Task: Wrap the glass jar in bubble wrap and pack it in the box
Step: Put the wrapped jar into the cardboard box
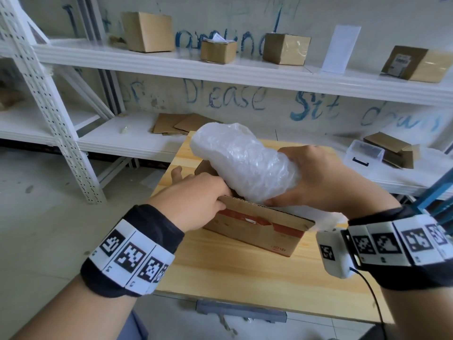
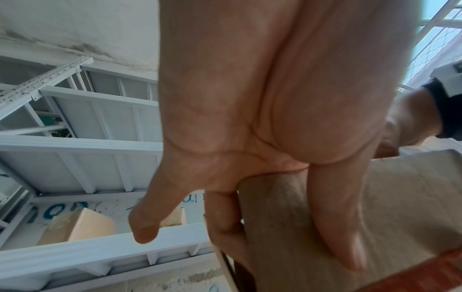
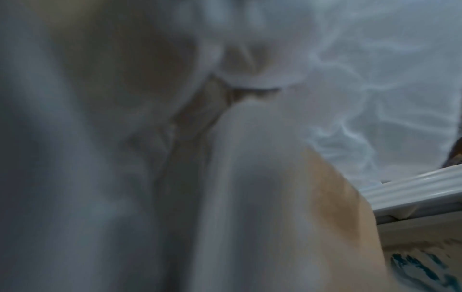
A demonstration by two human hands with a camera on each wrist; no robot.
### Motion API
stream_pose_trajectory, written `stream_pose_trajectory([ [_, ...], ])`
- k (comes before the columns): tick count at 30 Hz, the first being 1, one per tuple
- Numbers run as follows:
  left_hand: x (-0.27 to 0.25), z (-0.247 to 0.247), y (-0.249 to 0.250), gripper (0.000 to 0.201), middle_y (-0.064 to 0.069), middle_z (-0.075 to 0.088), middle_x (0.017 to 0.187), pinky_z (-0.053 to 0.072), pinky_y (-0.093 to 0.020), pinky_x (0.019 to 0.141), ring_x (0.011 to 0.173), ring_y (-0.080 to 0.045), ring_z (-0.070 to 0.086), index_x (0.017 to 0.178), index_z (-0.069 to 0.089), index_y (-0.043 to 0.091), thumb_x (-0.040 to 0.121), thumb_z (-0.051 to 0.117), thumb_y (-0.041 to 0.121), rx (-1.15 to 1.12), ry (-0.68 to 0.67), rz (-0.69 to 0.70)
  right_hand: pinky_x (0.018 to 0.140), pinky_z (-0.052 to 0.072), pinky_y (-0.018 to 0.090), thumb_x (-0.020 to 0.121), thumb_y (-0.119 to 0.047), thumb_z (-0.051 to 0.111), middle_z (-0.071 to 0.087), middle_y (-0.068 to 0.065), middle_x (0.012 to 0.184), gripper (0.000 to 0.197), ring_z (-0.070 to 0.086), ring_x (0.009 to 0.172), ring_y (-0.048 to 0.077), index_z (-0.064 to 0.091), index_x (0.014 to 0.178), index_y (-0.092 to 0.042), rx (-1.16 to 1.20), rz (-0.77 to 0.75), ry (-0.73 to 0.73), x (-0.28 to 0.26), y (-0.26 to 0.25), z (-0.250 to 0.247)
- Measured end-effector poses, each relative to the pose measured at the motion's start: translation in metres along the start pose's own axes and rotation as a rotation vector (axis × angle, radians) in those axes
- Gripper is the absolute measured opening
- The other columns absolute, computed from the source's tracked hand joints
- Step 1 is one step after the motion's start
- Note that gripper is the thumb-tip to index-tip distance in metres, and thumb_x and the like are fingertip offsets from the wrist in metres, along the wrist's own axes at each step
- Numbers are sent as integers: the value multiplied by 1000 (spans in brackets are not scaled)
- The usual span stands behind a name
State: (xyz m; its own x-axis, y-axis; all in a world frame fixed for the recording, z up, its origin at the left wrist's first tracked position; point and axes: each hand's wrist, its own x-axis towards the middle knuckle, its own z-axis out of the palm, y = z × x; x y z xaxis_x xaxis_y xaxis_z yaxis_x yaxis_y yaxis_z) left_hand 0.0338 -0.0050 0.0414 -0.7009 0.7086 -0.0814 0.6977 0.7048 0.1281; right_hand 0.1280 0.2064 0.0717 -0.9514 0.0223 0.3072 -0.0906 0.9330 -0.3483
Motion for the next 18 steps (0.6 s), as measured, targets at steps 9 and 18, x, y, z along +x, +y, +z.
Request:
stream_pose_trajectory([
  [9, -3, -3, -5, 37, 7, 55, 102, 13, -55, 124, 118, -24, 52, 128, 50, 24, 98, 58, 45, -97, 36, -74, 55, 43, 11, 55, -33, 93, 60, -13, 64, 37, 56, 63, -4, 59, 70, -29, -22, -12, -74, 3, 4, 4],
  [18, -7, 1, -10, 42, 10, 64, 109, 28, -49, 118, 115, -21, 57, 118, 62, 28, 87, 69, 55, -151, 145, -94, 53, 43, 13, 59, -32, 89, 60, -8, 63, 33, 51, 54, 1, 60, 69, -20, -62, -17, -88, 6, -1, 8],
])
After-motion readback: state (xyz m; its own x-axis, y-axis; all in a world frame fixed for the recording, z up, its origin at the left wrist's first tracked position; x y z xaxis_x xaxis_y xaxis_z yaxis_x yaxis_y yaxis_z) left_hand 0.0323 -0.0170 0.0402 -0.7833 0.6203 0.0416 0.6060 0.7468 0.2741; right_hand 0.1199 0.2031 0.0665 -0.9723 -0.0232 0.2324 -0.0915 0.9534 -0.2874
